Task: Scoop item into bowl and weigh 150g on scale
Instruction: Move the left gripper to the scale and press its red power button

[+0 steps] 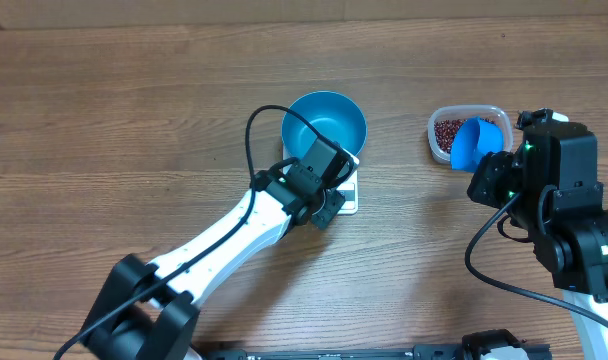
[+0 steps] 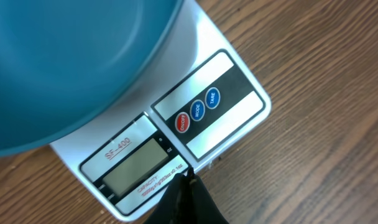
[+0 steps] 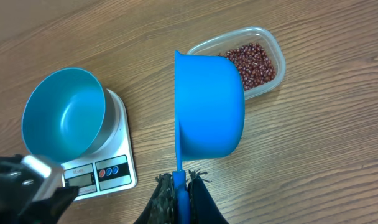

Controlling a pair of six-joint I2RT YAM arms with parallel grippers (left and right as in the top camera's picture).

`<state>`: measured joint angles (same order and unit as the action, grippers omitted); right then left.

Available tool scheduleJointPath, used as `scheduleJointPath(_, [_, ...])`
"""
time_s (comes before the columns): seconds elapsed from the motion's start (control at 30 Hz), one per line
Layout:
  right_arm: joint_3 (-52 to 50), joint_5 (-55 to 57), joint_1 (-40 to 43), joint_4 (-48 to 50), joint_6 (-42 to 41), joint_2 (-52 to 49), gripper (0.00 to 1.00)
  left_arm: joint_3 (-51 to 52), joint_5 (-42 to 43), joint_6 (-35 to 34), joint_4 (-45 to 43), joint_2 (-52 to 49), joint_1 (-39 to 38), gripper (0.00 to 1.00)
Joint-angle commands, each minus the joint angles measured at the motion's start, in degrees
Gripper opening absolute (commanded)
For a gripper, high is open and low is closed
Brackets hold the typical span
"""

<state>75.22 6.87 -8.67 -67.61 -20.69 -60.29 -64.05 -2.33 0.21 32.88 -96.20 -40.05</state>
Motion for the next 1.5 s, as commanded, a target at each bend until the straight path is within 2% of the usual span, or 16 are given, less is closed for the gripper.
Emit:
scheduleJointPath(0.0, [1.25, 0.81, 0.11, 0.22, 0.59, 0.26, 0.04, 0.31, 0.17, 0.92, -1.42, -1.88, -0.15, 0.04])
scheduleJointPath(0.7, [1.25, 0.81, 0.11, 0.22, 0.59, 0.26, 0.04, 0.31, -2.54, 1.09, -6.73, -7.48, -0.15, 0.04])
scheduleJointPath(1.47, [1.25, 0.81, 0.11, 0.26, 0.59, 0.26, 0.04, 0.31, -2.05, 1.11, -8.15, -7.63, -0.15, 0.04])
